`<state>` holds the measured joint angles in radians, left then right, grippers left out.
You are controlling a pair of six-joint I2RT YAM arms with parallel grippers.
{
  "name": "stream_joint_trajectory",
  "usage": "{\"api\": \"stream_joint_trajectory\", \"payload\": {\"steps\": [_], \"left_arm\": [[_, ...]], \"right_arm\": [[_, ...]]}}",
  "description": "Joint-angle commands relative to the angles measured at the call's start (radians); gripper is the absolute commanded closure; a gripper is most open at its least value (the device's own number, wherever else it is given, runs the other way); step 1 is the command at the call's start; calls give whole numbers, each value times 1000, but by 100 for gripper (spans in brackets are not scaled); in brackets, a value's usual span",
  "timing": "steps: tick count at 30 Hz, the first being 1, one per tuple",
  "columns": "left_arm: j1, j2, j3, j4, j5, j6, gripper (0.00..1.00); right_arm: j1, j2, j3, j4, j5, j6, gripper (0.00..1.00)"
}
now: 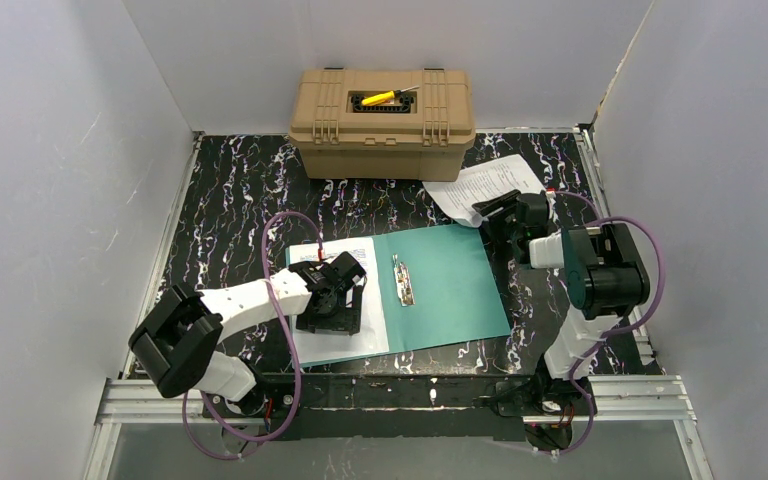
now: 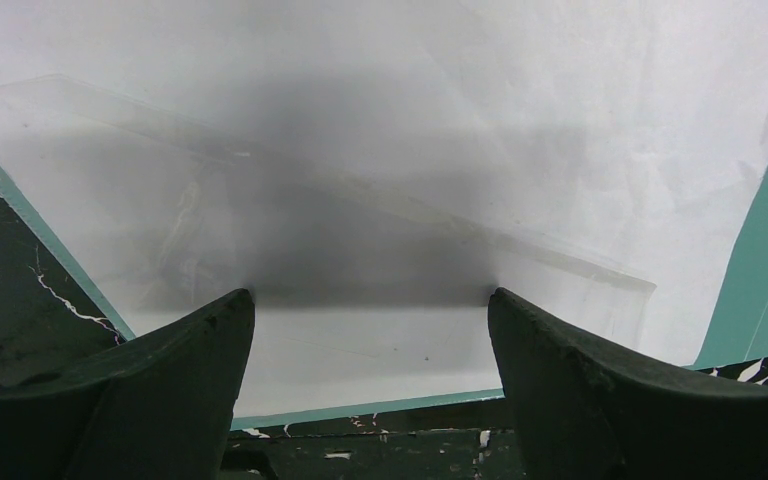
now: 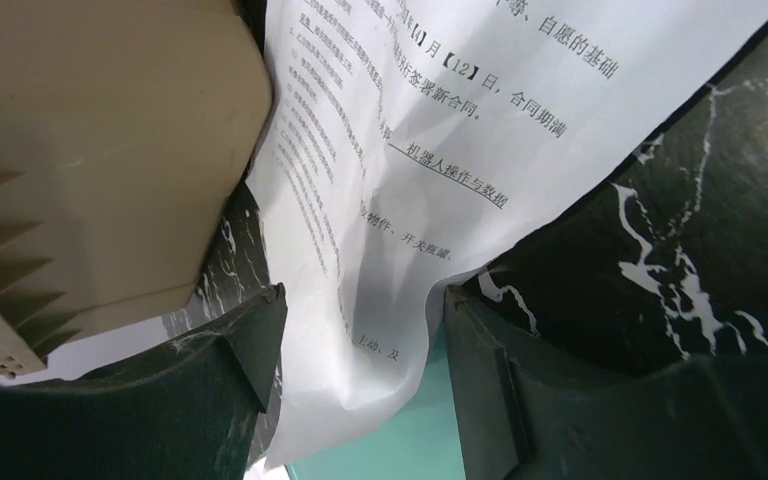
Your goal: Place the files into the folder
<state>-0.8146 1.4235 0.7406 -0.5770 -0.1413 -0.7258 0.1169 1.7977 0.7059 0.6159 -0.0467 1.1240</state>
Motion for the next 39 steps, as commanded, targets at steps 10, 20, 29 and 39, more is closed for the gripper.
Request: {"api": "stream_joint_trajectory", "payload": {"steps": [10, 20, 29, 39], "left_arm": [[6, 75, -50, 82, 52, -15, 15], [6, 56, -53, 78, 46, -17, 16], [6, 21, -43, 77, 28, -19, 15], [5, -65, 61, 14, 28, -12, 13]], "right_arm": [[-2, 128, -22, -35, 7, 15, 52], [-5, 95, -4, -41, -13, -6, 77], [-8, -91, 6, -201, 17, -110, 85], [-9, -362, 6, -479, -5, -300, 86]]}}
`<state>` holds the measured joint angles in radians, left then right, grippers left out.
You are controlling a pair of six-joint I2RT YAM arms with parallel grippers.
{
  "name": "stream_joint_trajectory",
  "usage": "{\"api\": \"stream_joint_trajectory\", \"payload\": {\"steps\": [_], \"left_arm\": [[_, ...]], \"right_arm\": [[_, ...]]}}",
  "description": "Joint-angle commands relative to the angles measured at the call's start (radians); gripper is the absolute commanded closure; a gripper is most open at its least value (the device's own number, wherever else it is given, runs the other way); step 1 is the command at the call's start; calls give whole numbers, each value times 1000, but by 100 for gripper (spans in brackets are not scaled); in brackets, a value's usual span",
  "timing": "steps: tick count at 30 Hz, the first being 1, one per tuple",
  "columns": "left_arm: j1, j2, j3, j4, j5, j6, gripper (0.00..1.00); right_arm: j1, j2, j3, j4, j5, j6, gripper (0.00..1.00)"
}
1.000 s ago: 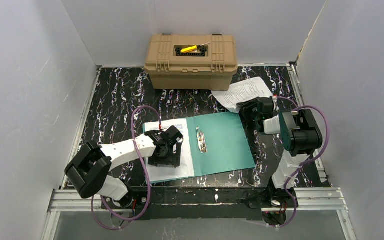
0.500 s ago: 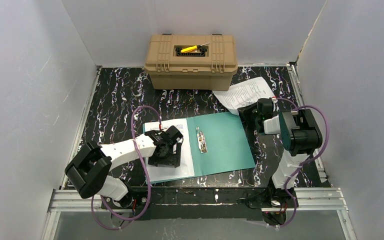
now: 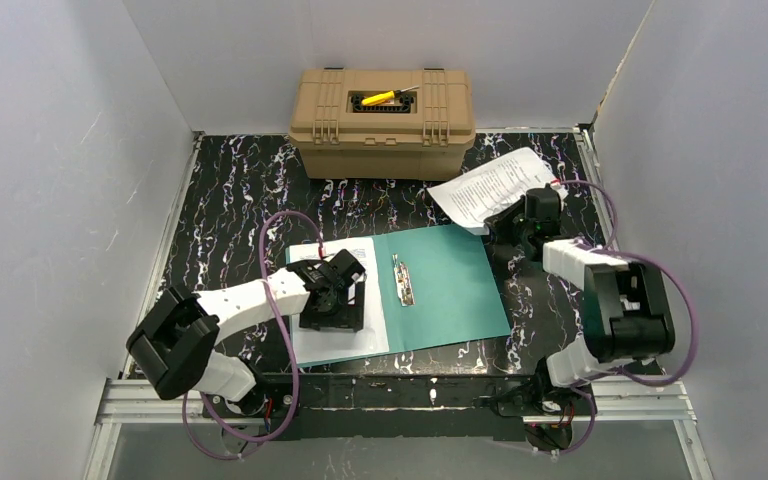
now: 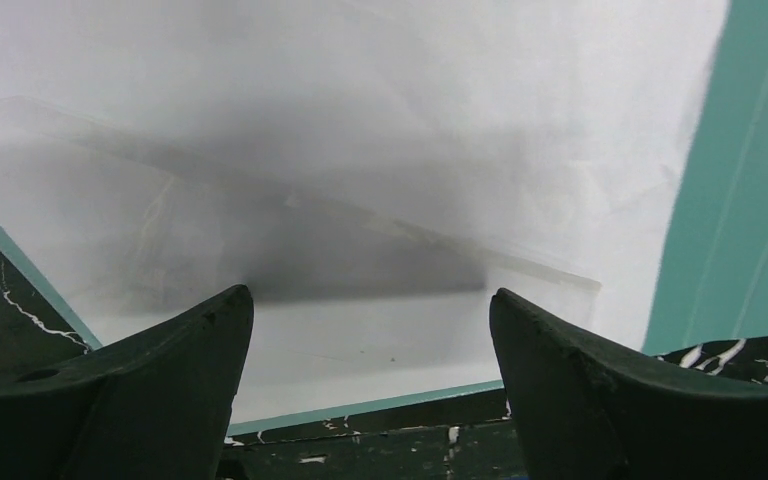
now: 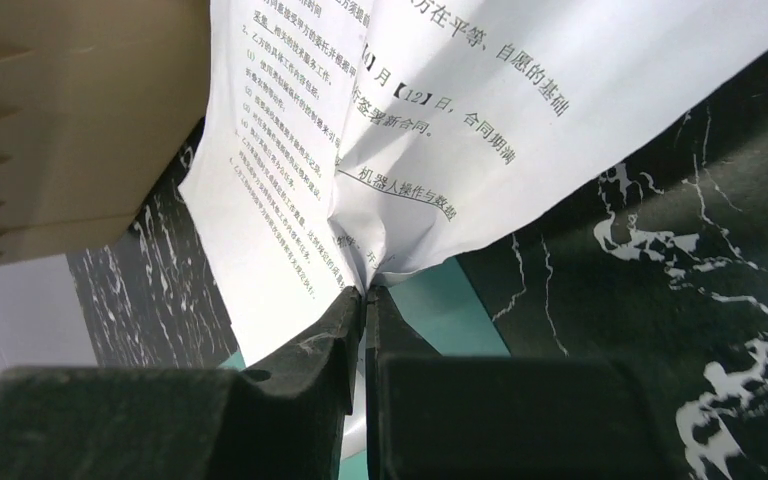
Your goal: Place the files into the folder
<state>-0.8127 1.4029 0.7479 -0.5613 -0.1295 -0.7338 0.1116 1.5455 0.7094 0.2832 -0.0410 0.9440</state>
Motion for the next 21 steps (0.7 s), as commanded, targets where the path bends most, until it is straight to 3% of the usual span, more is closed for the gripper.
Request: {"api": "stream_joint_trajectory", "payload": {"steps": [1, 10, 21], "left_arm": [[3, -56, 73, -16, 13, 1, 13], [15, -176, 262, -133, -3, 56, 9], [113, -294, 402, -139, 165, 122, 5]], "right_arm": [[-3, -148, 3, -175, -24, -143, 86], [-2, -418, -13, -342, -225, -296, 86], [14, -689, 9, -516, -465, -489, 87]]}}
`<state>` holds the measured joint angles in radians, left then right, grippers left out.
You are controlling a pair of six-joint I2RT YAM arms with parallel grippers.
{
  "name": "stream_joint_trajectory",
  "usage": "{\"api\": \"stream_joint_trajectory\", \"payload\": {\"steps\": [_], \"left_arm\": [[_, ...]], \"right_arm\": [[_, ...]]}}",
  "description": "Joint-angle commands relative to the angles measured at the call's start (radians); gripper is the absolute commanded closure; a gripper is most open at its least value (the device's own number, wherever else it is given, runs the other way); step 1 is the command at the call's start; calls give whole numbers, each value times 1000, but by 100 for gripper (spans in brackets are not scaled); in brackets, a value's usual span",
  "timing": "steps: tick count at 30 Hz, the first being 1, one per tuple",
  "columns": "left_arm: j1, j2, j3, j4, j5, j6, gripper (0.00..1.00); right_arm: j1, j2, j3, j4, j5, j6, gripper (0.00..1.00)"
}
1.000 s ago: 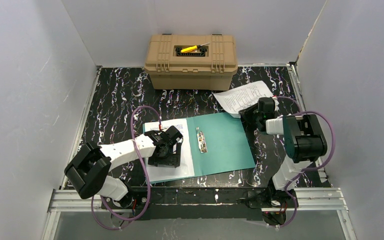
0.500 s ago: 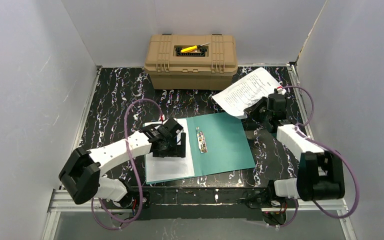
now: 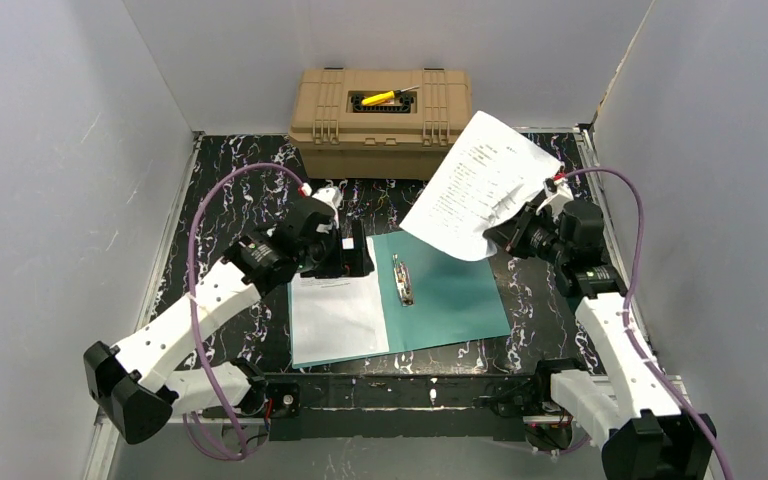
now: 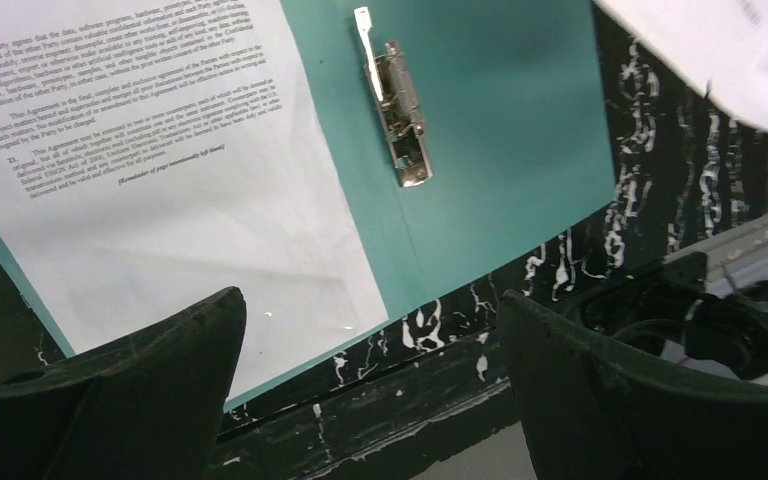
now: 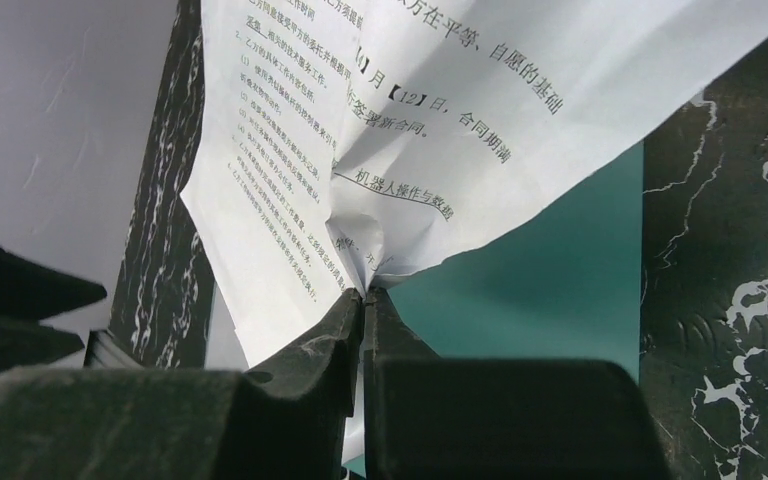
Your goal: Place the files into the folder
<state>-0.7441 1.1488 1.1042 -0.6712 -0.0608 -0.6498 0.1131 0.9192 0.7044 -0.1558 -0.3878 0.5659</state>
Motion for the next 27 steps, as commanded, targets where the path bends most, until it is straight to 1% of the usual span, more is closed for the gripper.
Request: {"api": "stream_joint_trajectory", "payload": {"steps": [1, 6, 10, 13, 16, 21, 24, 27], "left_arm": [[63, -48, 47, -20, 139, 38, 5], [160, -91, 44, 36, 290, 35, 4], [199, -110, 42, 75, 384, 24, 4], [211, -123, 30, 107, 427, 3, 4], [217, -133, 17, 139, 450, -13, 4], [224, -145, -39, 241, 538, -77, 5], [224, -147, -60, 281, 570, -100, 7], [224, -143, -74, 327, 614, -123, 13]], "right_arm": [[22, -76, 10, -77, -131, -118, 87], [123, -127, 10, -84, -158, -148, 87], [233, -132, 35, -96, -168, -161, 87], [303, -134, 65, -109, -154, -169, 87], [348, -130, 82, -101, -172, -164, 87], [405, -119, 109, -80, -186, -151, 86], [427, -114, 120, -61, -194, -140, 86], [451, -104, 135, -53, -203, -136, 86]]}}
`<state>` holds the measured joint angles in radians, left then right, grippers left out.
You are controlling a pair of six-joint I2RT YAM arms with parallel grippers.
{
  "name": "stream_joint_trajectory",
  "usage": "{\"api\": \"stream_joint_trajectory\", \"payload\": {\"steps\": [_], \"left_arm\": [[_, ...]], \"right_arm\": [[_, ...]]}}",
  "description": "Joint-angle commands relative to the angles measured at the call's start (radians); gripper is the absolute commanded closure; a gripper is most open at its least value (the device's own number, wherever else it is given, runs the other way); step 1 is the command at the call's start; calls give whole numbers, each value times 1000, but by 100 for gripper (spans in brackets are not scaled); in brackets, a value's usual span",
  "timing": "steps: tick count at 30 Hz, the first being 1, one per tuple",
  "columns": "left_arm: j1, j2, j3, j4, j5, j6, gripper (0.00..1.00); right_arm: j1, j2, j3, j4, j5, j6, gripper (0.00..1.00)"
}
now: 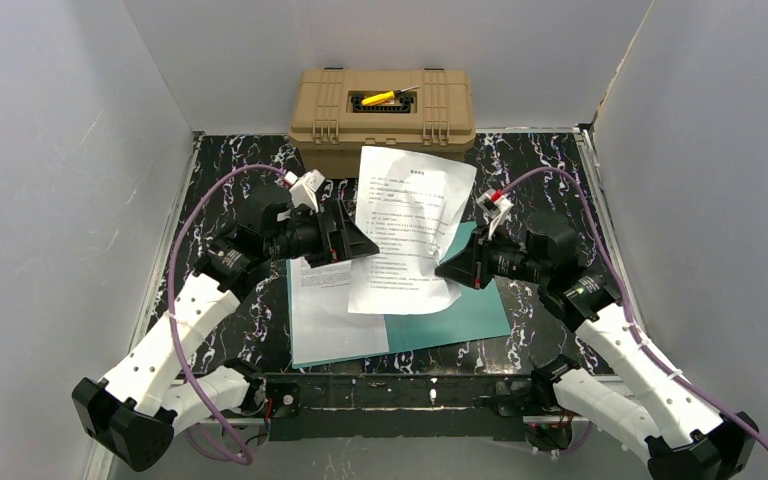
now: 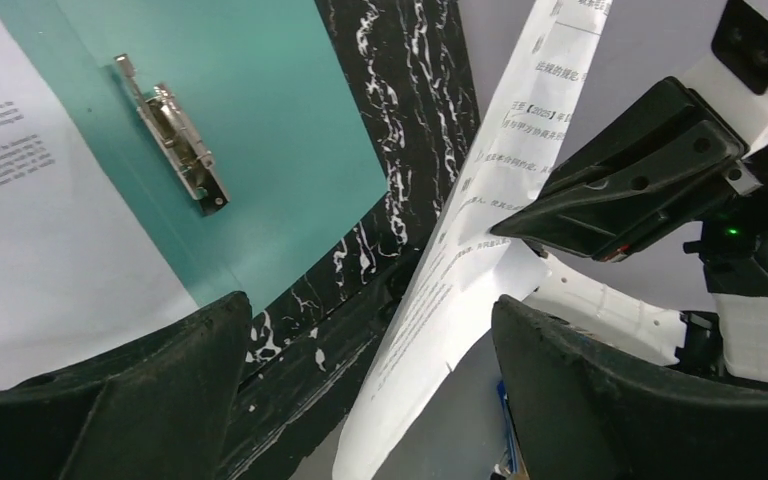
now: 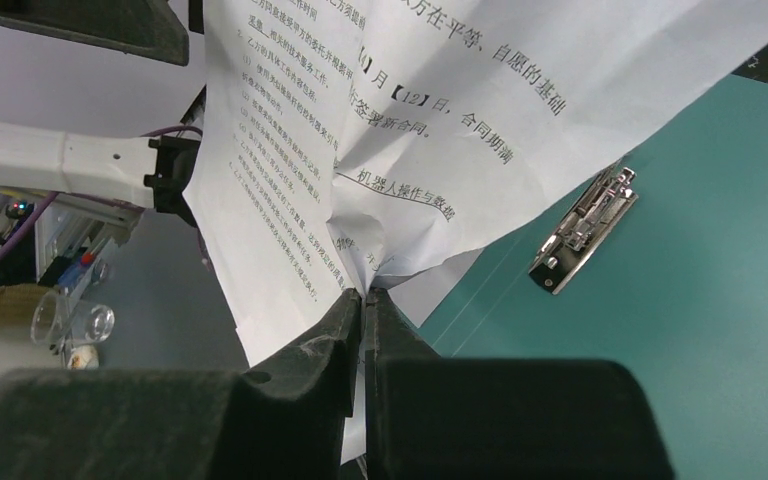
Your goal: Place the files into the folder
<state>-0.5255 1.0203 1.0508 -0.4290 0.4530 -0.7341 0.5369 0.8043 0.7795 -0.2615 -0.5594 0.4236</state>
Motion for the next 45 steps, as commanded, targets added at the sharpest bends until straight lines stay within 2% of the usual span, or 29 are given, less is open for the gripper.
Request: {"api": "stream_joint_trajectory", "payload": {"steps": [1, 3, 6, 8, 9, 10, 11, 14, 16, 20, 24, 29, 35, 45], "left_arm": [[5, -15, -24, 102, 115, -47, 18], [5, -18, -36, 151, 147, -68, 27], [5, -16, -48, 202, 183, -92, 48], [6, -16, -52, 222, 199, -97, 67], [6, -16, -53, 226, 204, -100, 80], [6, -17, -54, 231, 208, -102, 87], [6, -20, -53, 236, 213, -102, 100], [6, -40, -60, 274, 236, -98, 100], [7, -63, -60, 294, 249, -85, 100], [7, -114, -49, 299, 273, -39, 100], [7, -152, -22, 275, 313, 9, 100], [7, -177, -2, 278, 369, 32, 100], [7, -203, 17, 304, 429, 31, 100], [7, -233, 16, 424, 468, -65, 100]], "right_arm": [[32, 14, 65, 49, -30, 2, 86], [41, 17, 72, 42, -30, -5, 85], [49, 20, 80, 41, -33, -7, 85], [51, 18, 87, 37, -34, -9, 85], [52, 15, 90, 32, -32, -10, 84], [52, 14, 95, 26, -29, -15, 84], [51, 10, 104, 18, -31, -20, 83], [51, -5, 124, -16, -18, -37, 72], [51, -23, 133, -35, 2, -44, 57], [51, -76, 144, -64, 70, -59, 38], [51, -128, 150, -76, 144, -66, 27], [51, -148, 141, -43, 181, -16, 20], [51, -151, 103, 94, 130, 79, 13], [52, -118, 1, 418, -43, 315, 14]]}}
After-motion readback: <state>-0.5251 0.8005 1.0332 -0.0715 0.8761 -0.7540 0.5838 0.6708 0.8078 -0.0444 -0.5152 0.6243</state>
